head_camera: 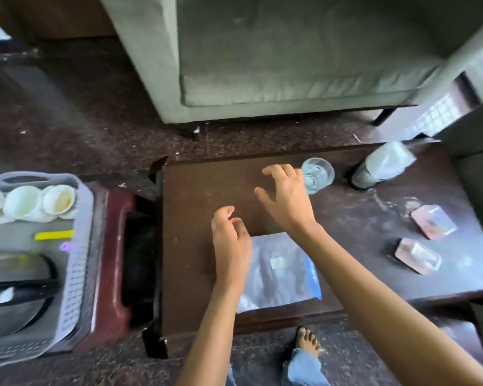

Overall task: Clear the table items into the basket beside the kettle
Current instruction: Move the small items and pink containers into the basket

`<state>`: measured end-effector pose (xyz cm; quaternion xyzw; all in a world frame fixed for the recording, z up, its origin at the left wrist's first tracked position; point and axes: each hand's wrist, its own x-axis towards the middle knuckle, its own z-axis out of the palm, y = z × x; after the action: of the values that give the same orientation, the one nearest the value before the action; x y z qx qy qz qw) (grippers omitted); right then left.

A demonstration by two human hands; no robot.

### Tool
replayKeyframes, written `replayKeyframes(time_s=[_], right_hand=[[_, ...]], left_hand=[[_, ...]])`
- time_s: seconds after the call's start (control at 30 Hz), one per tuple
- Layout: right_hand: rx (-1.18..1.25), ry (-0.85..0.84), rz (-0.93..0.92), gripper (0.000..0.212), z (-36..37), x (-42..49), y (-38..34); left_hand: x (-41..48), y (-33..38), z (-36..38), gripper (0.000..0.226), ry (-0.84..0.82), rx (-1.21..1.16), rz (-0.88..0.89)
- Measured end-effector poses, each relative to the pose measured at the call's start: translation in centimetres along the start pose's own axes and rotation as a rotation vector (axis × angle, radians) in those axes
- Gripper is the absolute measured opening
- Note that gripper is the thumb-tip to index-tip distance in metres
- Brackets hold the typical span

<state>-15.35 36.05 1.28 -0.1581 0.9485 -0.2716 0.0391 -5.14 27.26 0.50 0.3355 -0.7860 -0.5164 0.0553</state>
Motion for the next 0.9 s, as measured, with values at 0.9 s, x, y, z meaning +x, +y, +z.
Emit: replayKeyframes(time_s=[0.9], right_hand=[[-0.426, -0.348, 0.481, 0.070, -7.8, -12.9, 36.5]], left_hand=[[-11.4, 4.2, 27.1, 0.031, -0.439, 0.183, 0.082]])
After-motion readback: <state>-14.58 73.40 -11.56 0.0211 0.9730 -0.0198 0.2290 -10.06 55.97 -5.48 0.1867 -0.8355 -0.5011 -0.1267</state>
